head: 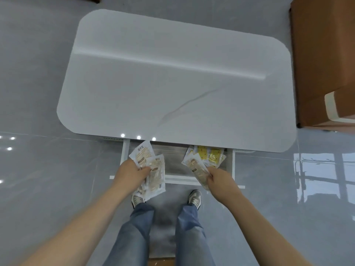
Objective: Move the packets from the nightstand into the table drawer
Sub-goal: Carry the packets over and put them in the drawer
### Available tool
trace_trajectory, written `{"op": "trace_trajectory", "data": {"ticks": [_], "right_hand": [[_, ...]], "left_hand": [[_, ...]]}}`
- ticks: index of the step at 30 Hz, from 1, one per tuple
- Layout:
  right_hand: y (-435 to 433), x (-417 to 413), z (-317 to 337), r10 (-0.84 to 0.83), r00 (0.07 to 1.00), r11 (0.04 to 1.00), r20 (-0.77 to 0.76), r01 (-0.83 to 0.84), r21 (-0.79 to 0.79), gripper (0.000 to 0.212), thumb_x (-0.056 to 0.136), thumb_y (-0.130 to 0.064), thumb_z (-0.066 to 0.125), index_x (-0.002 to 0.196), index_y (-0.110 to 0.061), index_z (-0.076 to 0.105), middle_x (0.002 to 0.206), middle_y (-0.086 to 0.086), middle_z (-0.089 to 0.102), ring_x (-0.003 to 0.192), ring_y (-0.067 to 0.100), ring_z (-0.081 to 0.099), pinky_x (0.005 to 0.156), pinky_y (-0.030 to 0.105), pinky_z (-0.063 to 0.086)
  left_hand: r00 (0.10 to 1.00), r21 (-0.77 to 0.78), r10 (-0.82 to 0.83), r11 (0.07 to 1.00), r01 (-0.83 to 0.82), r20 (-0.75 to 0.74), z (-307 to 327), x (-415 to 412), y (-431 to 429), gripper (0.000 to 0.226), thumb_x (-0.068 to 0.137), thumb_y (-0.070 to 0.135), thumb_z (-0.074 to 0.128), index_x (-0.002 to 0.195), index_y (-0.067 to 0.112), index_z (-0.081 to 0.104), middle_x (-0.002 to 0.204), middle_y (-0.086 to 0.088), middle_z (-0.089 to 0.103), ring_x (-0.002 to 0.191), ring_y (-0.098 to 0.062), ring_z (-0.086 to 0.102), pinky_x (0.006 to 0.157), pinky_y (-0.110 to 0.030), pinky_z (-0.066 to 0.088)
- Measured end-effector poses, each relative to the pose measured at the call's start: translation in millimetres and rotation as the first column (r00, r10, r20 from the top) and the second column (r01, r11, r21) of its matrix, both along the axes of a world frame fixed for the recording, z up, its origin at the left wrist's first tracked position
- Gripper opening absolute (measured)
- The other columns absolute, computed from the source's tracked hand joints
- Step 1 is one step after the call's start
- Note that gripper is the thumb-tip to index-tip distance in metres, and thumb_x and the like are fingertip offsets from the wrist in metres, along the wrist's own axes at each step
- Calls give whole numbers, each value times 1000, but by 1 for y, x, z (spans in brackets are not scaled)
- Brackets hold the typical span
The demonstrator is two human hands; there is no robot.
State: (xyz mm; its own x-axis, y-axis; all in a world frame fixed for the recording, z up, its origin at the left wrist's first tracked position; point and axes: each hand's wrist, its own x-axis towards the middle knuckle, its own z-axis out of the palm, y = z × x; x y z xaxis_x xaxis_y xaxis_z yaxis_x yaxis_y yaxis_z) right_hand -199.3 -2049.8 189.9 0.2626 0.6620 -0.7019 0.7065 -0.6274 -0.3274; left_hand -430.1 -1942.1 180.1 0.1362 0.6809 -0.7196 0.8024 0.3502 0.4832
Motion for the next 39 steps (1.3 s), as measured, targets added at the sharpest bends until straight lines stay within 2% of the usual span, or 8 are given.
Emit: {"op": "trace_trajectory", "data": {"ticks": [4,8,10,16,24,30,35,39], "right_hand": [[16,-3,-39,-4,1000,1000,-3,4,-9,27,95,-12,36,107,-13,60,99,11,65,82,24,55,66,29,42],[27,-2,-84,-19,1000,999,-15,18,-39,29,94,-13,37,110,-12,61,100,12,66,86,28,60,73,35,51],[29,-1,-105,-29,999,998,-22,28,-58,31,93,-12,37,112,-12,61,100,12,66,86,27,61,74,37,53],[33,-1,-165,-50,998,997,-28,48,-56,32,95,-11,38,119,-13,59,105,10,66,87,25,62,69,31,52],[43,-1,-240,-133,990,991,-48,132,-18,33,93,-10,41,117,-19,62,95,3,67,77,19,60,60,28,50],[48,-2,-284,-213,974,977,-82,210,-43,38,93,-8,39,123,-19,60,100,5,68,77,20,61,53,23,44],[58,-10,-309,-239,968,970,-75,235,-63,44,92,-3,38,131,-18,53,114,11,65,91,28,63,70,37,57],[64,-18,-318,-281,954,959,-99,276,-64,43,93,-1,36,130,-15,51,114,12,64,84,22,55,77,39,56]], "left_hand": [[999,-25,50,998,-50,1,-44,-1,4,12,89,18,61,100,12,62,81,4,63,68,-7,59,49,-19,39],[991,-43,130,991,-129,10,-88,6,6,12,89,15,62,96,6,65,74,4,62,63,-9,59,45,-16,41],[986,-55,167,985,-166,8,-109,9,6,16,89,16,63,101,6,66,80,1,64,64,-7,58,46,-17,40],[966,-103,257,962,-254,10,-172,17,6,25,88,14,64,113,8,63,102,-7,67,75,-15,60,52,-20,42],[940,-151,340,929,-336,1,-250,30,20,26,89,11,63,114,8,62,107,-8,66,78,-16,59,50,-19,44],[944,-175,327,929,-328,-32,-293,33,28,19,88,10,63,107,10,62,94,-3,61,71,-13,58,49,-19,42],[975,-145,215,964,-222,-58,-319,36,30,7,89,11,58,94,15,61,89,-2,63,76,-18,59,58,-21,47],[982,-110,183,976,-188,-54,-331,39,29,8,92,14,53,92,10,61,75,2,57,68,-15,55,52,-22,41]]}}
